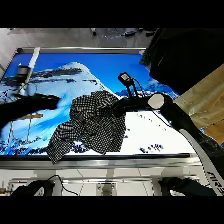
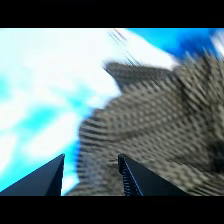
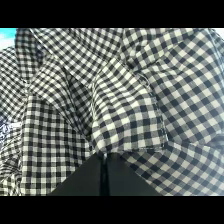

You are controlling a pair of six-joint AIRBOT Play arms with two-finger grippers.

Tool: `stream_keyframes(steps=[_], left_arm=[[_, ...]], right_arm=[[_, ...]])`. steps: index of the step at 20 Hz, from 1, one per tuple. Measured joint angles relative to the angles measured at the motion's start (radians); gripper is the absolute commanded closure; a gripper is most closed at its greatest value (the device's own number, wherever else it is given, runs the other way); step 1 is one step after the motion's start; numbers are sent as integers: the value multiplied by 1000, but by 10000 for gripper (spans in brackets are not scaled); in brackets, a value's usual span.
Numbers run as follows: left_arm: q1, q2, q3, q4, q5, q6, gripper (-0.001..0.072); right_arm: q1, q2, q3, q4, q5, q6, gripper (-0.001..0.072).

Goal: Fold the clothes and pants, and hang the long-sleeved shirts on hangers.

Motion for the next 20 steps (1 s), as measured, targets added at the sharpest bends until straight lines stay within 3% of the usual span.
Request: stream_keyframes(steps=[5, 10, 14, 20], left_arm=[[396, 94, -18, 89, 187, 42, 284], [715, 47, -91, 96, 210, 98, 284], [813, -73, -114, 81, 198, 164, 284], [845, -261, -121, -105, 189, 370, 285]], right_arm=[[2, -1, -1, 26, -5, 0, 670], [3, -1, 2, 48, -3, -1, 669], [3, -1, 2, 55, -2, -36, 669], [3, -1, 2, 57, -3, -93, 669]])
